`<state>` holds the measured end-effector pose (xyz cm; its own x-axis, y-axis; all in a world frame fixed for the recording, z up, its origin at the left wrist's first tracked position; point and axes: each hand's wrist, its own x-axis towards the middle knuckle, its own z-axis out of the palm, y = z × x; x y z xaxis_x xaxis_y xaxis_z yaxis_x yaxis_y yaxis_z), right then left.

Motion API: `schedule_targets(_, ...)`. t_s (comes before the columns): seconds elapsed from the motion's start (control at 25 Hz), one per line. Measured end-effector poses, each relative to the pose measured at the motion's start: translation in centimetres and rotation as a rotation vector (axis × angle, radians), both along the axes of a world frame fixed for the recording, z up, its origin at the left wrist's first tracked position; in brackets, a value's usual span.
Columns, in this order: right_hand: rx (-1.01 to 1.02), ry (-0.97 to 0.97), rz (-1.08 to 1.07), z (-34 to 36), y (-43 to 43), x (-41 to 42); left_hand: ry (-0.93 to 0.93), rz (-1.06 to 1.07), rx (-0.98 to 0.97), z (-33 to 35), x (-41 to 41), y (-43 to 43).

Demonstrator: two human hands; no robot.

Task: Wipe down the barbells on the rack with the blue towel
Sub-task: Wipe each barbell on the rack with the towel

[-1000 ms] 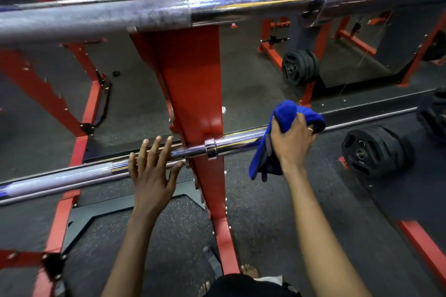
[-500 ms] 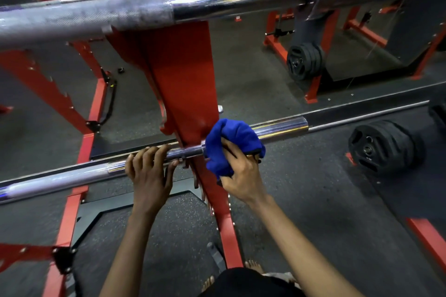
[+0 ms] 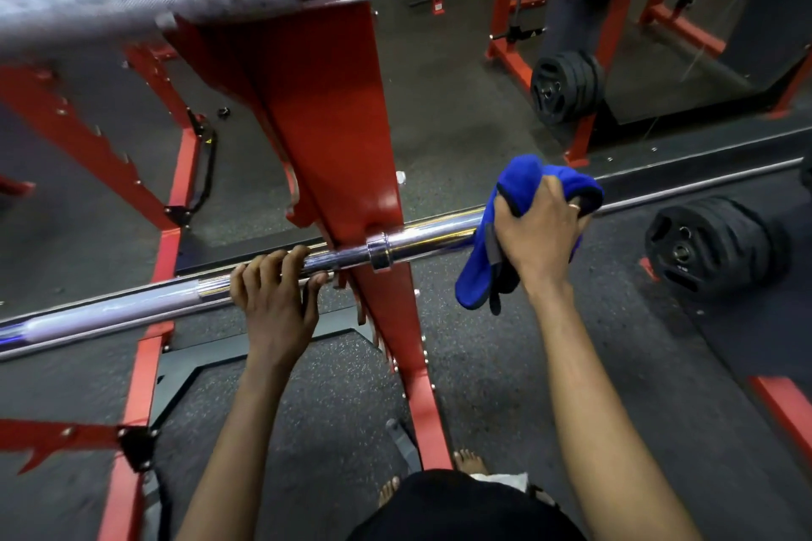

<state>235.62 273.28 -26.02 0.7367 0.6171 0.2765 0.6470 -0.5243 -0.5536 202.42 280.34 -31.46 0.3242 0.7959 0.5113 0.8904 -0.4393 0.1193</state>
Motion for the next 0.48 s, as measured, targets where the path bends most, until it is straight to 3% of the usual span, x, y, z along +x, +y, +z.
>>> schedule_targets(0.12,-0.112,-0.056,0.072,1.0,0.2,-0.3,0.216,-0.081,-0.169,3.9,-0.3,1.2)
schedule_targets(0.2,-0.086,-0.085,0.111,0.7,0.0,-1.6,0.275,-0.155,-0.598,7.4,-0.5,3.6)
schedule_targets(0.24,-0.045,-0.087,0.121,0.2,-0.1,-2.8,0.207,-0.179,-0.86,8.7,-0.6,4.7)
schedule_targets(0.28,0.011,-0.082,0.142,-0.4,-0.1,-4.6,0.107,-0.192,-1.004,9.5,-0.6,5.4)
schedule_targets(0.32,0.074,-0.07,0.191,-1.2,-0.2,-6.8,0.055,-0.189,-1.013,9.8,-0.7,5.4)
schedule_targets(0.36,0.137,-0.05,0.276,-1.9,-0.4,-9.1,0.071,-0.168,-0.895,9.3,-0.9,5.0)
schedule_targets(0.48,0.294,0.02,0.558,-3.9,-1.5,-13.2,-0.012,-0.071,-0.331,4.6,-0.5,1.3)
